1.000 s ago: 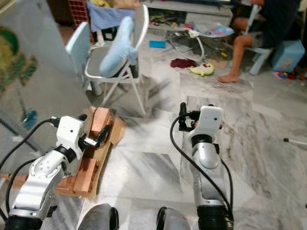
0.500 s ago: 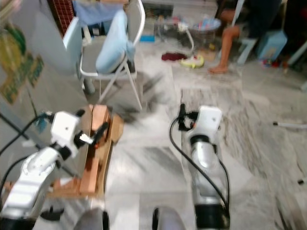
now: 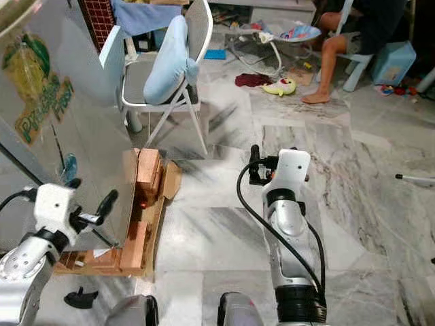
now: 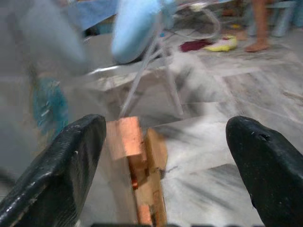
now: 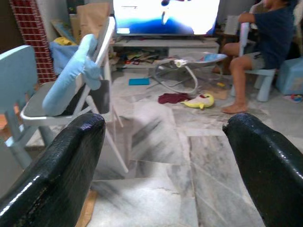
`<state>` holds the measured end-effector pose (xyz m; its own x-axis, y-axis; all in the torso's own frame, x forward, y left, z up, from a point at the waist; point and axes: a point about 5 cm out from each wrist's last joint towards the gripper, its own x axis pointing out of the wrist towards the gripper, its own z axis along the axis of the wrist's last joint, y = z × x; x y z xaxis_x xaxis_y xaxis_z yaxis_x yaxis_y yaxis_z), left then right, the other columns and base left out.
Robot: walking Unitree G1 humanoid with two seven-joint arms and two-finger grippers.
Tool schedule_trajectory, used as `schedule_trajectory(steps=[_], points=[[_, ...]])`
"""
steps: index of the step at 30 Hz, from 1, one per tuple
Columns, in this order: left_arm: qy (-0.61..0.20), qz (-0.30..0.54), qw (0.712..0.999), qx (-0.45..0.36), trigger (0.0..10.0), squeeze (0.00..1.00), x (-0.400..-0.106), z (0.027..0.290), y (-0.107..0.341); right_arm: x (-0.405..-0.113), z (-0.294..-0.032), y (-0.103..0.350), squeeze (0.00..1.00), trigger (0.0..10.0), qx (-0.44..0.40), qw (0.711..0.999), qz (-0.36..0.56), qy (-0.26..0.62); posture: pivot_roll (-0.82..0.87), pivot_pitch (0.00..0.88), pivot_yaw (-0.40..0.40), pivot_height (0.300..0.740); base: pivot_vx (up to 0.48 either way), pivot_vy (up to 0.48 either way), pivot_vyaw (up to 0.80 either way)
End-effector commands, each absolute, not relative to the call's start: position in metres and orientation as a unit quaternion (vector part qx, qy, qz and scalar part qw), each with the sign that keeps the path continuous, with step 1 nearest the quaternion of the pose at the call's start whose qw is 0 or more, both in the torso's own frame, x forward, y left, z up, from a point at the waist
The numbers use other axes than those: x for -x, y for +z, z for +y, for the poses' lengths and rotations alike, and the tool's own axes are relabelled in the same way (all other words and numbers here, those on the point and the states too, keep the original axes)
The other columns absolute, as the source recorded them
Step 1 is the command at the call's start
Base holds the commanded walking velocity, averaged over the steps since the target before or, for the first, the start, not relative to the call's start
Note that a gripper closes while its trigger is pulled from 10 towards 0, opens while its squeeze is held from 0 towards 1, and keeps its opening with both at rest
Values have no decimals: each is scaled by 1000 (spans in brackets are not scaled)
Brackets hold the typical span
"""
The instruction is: Restocking fridge
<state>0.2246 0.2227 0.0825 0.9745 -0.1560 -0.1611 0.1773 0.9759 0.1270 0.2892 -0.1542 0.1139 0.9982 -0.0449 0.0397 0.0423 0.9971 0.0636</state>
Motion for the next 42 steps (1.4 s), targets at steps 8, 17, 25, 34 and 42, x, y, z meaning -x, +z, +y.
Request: schedule_trajectory(steps=[8, 17, 25, 34, 42], points=[[46, 72, 995, -55, 10000, 0, -234, 259, 86, -266, -134, 105, 0, 10000, -50, 992, 19, 113, 22, 111, -66, 740, 0, 0, 0], [73, 65, 994, -51, 10000, 0, -243, 267, 89, -250, -135, 101, 0, 10000, -60, 982, 47, 170, 7, 117, -73, 740, 0, 0, 0], [130, 57, 987, -70, 10000, 0, -249, 281, 97, -233, -113, 109, 0, 10000, -92, 952, 62, 287, 1, 119, -74, 740, 0, 0, 0], [73, 38, 995, -53, 10000, 0, -263, 264, 101, -234, -115, 109, 0, 10000, -81, 951, 66, 290, 1, 120, -78, 740, 0, 0, 0], [-23, 20, 998, -60, 10000, 0, -289, 231, 109, -239, -125, 109, 0, 10000, -69, 970, 54, 228, 9, 115, -93, 740, 0, 0, 0]])
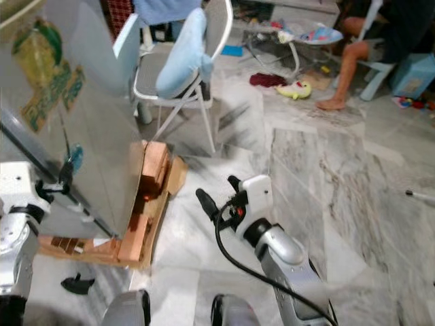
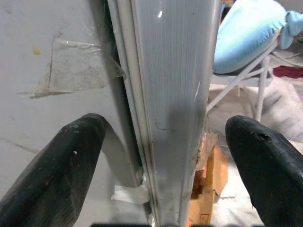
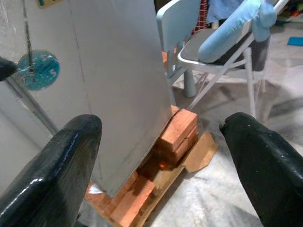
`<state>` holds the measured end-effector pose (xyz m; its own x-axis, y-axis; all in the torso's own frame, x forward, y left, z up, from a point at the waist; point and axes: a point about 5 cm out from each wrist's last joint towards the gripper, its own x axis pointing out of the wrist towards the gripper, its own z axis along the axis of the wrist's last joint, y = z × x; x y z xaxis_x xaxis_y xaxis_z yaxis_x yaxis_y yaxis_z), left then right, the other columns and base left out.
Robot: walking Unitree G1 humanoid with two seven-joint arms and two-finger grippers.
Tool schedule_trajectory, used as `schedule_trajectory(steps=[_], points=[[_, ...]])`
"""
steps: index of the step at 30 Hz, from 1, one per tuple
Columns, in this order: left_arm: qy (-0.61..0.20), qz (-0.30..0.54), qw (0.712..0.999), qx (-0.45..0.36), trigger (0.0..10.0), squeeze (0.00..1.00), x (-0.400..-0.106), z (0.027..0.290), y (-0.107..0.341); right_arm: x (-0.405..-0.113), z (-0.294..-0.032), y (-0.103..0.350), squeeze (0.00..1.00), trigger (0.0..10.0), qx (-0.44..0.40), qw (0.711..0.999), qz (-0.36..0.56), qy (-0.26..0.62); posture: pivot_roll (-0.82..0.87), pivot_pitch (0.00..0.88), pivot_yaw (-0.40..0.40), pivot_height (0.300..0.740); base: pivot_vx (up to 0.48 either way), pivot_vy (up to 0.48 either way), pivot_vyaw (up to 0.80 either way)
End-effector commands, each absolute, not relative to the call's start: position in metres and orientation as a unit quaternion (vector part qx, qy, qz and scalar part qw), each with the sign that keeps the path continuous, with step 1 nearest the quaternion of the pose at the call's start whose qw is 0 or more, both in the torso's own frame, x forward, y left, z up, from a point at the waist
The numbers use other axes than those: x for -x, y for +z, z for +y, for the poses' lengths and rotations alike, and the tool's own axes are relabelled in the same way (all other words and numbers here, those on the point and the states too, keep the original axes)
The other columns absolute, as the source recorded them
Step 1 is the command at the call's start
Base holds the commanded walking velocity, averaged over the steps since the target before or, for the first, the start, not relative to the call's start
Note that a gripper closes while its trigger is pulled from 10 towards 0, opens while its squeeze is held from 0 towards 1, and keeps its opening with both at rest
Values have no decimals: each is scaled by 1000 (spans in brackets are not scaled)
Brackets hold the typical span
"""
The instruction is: Restocking fridge
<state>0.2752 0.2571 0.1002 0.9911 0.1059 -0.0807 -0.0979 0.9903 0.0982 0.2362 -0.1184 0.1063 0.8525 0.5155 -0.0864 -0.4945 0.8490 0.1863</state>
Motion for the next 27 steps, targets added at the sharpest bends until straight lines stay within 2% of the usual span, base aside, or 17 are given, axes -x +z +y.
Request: schedule_trajectory(steps=[1, 3, 12, 14, 15, 17, 18, 23, 27], points=[[-38, 14, 997, -63, 10000, 0, -291, 225, 112, -241, -127, 109, 0, 10000, -65, 974, 51, 212, 9, 115, -93, 740, 0, 0, 0], [-97, -1, 993, -70, 10000, 0, -300, 204, 119, -244, -133, 111, 0, 10000, -53, 983, 36, 174, 10, 111, -94, 740, 0, 0, 0], [-194, -6, 979, -68, 10000, 0, -308, 166, 121, -250, -154, 113, 0, 10000, -47, 994, 24, 94, -9, 108, -72, 740, 0, 0, 0], [-269, -19, 962, -54, 10000, 0, -308, 131, 127, -250, -159, 114, 0, 10000, -50, 996, 17, 67, -9, 105, -71, 740, 0, 0, 0], [-269, -19, 962, -54, 10000, 0, -308, 131, 127, -250, -159, 114, 0, 10000, -50, 996, 17, 67, -9, 105, -71, 740, 0, 0, 0], [-354, -35, 933, -53, 10000, 0, -301, 91, 136, -251, -160, 117, 0, 10000, -51, 997, 4, 52, -12, 98, -71, 740, 0, 0, 0], [-372, -39, 926, -54, 10000, 0, -298, 83, 137, -252, -160, 119, 0, 10000, -52, 997, 1, 48, -13, 98, -70, 740, 0, 0, 0], [-403, -40, 913, -57, 10000, 0, -293, 65, 134, -254, -162, 123, 0, 10000, -48, 998, -11, 37, -23, 93, -63, 740, 0, 0, 0], [-363, -11, 929, -65, 10000, 0, -298, 86, 117, -254, -166, 124, 0, 10000, -44, 999, -12, 19, -26, 92, -60, 740, 0, 0, 0]])
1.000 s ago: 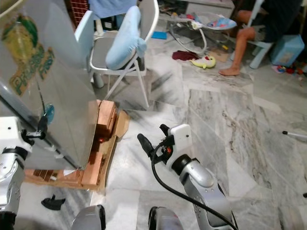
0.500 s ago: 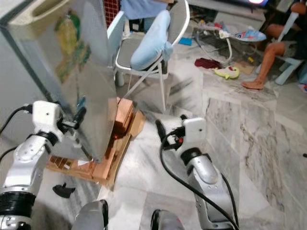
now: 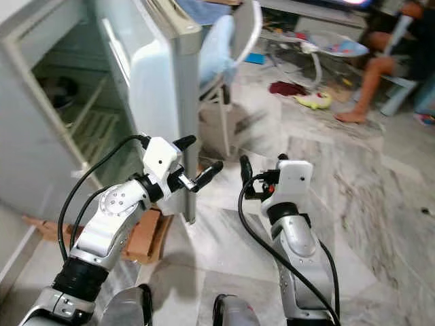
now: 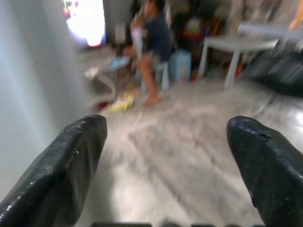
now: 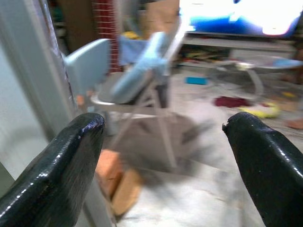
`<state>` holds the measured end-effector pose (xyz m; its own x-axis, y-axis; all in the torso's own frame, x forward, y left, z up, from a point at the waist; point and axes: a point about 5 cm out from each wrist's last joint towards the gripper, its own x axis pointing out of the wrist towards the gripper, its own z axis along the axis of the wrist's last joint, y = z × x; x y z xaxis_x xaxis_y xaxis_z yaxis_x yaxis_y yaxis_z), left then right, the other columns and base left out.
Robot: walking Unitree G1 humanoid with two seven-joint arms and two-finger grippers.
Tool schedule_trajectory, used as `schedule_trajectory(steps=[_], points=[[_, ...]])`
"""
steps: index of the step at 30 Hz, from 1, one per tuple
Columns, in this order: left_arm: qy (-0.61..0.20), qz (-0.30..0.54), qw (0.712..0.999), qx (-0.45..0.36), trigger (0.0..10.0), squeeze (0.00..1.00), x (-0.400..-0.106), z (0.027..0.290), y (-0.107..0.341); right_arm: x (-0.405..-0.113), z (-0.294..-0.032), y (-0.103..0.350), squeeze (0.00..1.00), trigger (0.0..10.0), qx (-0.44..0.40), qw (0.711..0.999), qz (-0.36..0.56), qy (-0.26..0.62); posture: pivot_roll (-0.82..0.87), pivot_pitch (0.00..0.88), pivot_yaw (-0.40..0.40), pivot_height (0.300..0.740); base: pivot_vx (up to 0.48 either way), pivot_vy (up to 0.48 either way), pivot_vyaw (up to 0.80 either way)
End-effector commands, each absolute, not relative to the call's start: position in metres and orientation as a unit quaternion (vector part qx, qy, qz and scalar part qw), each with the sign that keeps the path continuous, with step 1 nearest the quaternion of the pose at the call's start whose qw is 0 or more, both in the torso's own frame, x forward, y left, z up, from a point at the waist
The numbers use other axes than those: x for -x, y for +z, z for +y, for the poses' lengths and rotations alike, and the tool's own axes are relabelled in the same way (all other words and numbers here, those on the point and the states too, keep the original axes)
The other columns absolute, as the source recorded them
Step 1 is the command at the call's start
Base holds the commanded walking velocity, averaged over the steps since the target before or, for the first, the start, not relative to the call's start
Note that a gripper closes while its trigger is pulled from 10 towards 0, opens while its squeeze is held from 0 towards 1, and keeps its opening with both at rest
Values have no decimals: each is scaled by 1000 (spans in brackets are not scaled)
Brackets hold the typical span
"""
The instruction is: Restocking fridge
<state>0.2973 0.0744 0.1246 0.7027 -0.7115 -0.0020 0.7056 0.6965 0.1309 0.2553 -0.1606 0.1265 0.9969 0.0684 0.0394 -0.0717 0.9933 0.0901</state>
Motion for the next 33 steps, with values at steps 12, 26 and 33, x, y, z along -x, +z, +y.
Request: schedule_trajectory(steps=[12, 26, 33], points=[[-309, -6, 948, -72, 10000, 0, -301, 114, 115, -255, -157, 116, 0, 10000, -43, 999, -6, 27, -25, 72, -56, 740, 294, -205, -508], [-305, -26, 947, -94, 10000, 0, -301, 114, 124, -258, -155, 115, 0, 10000, -32, 999, -12, 21, -28, 75, -50, 740, 403, -240, 0], [-273, -34, 956, -102, 10000, 0, -306, 123, 131, -259, -150, 114, 0, 10000, -25, 999, -15, 24, -11, 82, -49, 740, 437, 0, 0]])
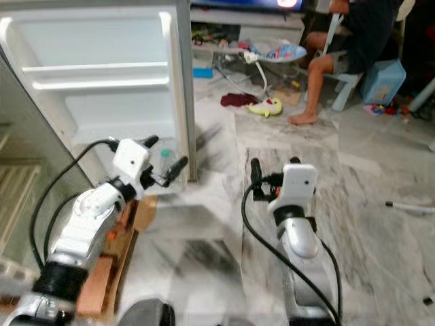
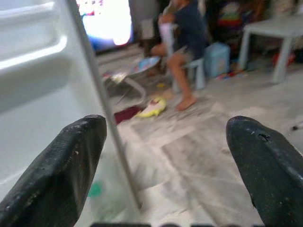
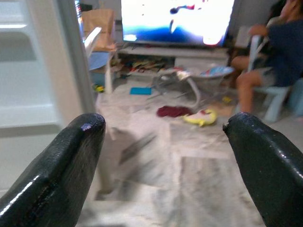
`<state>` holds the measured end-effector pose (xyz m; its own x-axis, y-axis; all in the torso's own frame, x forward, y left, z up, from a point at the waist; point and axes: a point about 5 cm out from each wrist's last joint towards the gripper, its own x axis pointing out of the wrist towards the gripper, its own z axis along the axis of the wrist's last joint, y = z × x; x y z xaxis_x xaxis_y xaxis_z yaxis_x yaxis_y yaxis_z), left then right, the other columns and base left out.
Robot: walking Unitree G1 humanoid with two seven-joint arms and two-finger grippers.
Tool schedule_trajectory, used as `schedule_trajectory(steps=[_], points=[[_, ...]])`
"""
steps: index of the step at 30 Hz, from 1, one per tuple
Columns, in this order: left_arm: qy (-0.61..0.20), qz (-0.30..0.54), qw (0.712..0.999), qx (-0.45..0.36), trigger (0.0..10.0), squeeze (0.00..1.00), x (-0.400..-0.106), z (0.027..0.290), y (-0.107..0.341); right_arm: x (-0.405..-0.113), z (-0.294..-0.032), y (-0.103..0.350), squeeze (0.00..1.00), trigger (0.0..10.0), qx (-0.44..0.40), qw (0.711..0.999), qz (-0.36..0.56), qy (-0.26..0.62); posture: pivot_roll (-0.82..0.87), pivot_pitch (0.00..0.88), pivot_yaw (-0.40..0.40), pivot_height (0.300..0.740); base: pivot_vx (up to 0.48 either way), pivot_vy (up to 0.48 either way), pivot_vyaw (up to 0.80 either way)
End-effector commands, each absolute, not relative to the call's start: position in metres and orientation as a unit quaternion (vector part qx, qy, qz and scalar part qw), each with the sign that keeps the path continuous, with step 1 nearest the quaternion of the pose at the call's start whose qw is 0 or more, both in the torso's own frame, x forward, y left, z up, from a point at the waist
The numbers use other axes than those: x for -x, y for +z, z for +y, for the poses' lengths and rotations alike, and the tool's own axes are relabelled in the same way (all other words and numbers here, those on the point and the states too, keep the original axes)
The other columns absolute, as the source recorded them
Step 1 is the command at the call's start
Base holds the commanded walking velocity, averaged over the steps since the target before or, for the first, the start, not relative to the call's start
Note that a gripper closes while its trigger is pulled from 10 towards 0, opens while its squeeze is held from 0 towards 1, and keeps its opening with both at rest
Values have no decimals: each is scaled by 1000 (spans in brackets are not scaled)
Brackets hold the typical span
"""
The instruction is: Restocking fridge
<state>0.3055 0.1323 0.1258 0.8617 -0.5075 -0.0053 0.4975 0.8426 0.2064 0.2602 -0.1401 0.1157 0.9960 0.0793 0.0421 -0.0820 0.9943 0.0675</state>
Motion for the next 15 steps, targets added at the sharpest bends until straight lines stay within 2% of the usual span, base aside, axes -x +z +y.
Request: schedule_trajectory(steps=[1, 11, 15], points=[[-273, -35, 956, -102, 10000, 0, -306, 124, 132, -259, -150, 114, 0, 10000, -25, 999, -15, 24, -11, 82, -49, 740, 439, 0, 0], [-258, -21, 957, -129, 10000, 0, -287, 134, 128, -267, -160, 123, 0, 10000, 5, 999, -33, 8, -6, 120, -45, 740, 443, 0, -774], [-200, -11, 973, -113, 10000, 0, -285, 153, 122, -267, -158, 124, 0, 10000, 7, 999, -36, 7, -28, 135, -35, 740, 443, 0, -800]])
